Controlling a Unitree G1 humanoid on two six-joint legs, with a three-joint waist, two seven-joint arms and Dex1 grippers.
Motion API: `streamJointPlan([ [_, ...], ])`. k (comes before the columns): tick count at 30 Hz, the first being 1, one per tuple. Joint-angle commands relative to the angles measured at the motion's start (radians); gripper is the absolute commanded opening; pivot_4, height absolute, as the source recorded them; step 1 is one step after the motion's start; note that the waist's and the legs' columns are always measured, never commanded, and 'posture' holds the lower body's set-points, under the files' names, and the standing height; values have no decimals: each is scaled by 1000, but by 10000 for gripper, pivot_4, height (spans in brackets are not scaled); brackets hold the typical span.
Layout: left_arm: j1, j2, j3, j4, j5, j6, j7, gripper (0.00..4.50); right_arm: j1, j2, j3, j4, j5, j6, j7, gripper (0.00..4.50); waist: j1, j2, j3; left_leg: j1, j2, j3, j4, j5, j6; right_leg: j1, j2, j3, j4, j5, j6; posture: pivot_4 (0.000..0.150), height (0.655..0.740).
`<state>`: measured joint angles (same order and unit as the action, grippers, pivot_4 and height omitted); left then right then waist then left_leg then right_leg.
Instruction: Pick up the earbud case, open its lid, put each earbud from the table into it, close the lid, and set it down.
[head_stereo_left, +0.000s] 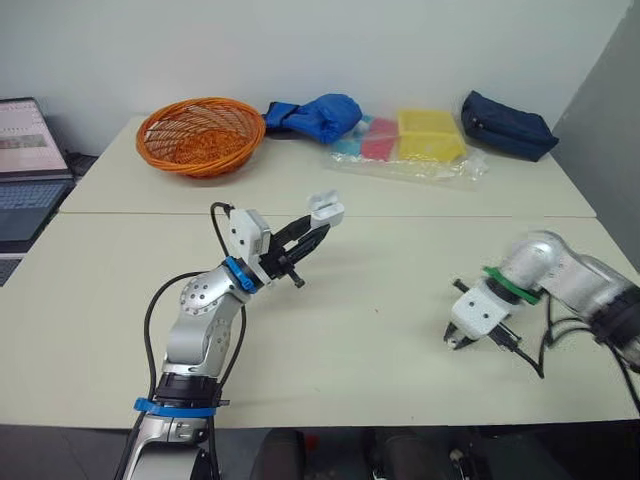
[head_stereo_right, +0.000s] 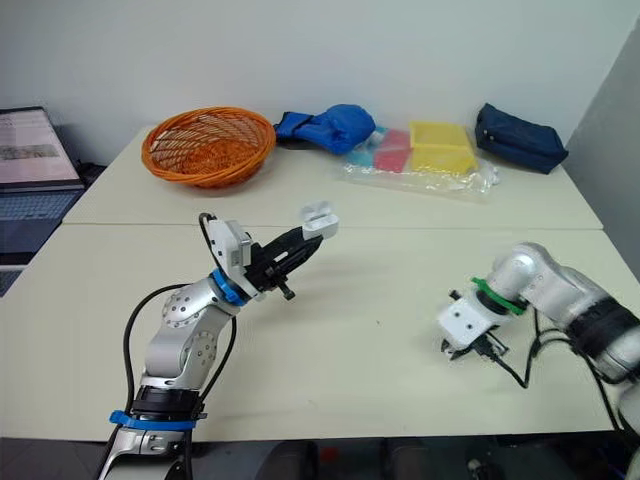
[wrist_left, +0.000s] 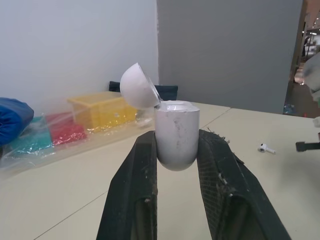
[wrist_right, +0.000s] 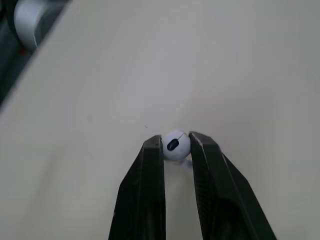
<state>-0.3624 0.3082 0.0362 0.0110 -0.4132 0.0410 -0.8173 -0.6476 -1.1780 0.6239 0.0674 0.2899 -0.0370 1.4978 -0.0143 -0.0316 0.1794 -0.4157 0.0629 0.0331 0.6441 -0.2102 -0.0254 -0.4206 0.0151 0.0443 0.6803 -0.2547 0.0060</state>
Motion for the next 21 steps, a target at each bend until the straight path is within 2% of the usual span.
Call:
streamJointPlan([
  [1, 0, -12, -2, -15, -6, -16, 3, 7613, 192, -75, -273, -232, 121, 404, -334, 3788, 4, 0, 0, 1, 0, 1, 0, 0, 0, 0, 0, 0, 0, 0, 0, 1500, 7400],
  [5, -2, -23, -17, -10, -7, -13, -7, 7613, 408, -36, -585, -434, 272, 890, -631, 3788, 6, -1, -1, 1, -1, 1, 1, 0, 0, 0, -1, 0, 0, -2, 6, 1500, 7400],
  [8, -25, -23, -17, 12, -5, -14, -13, 7613, 531, 21, -732, -504, 275, 1044, -752, 3788, 7, -1, -1, 1, -2, 1, 2, 0, -1, 1, 1, 0, 0, 0, 6, 1500, 7400],
  [11, -36, -19, -18, 17, -8, -12, -17, 7613, 590, 65, -784, -519, 232, 1064, -819, 3788, 6, -1, -1, 1, -3, 0, 2, 0, 0, 1, 3, -1, 0, 0, 6, 1500, 7400],
  [15, -33, -12, -19, 11, -10, -8, -26, 7613, 642, 89, -793, -520, 208, 1051, -824, 3788, 5, -1, -1, 1, -3, 2, 2, 0, 0, 0, 4, 0, -2, 0, 7, 1500, 7400],
  [21, -29, -4, -17, -6, -11, 1, -28, 7613, 722, 59, -749, -444, 97, 887, -768, 3788, 5, -1, -1, 0, -3, 2, 1, 0, 0, 0, 4, -1, -2, 0, 8, 1500, 7400],
])
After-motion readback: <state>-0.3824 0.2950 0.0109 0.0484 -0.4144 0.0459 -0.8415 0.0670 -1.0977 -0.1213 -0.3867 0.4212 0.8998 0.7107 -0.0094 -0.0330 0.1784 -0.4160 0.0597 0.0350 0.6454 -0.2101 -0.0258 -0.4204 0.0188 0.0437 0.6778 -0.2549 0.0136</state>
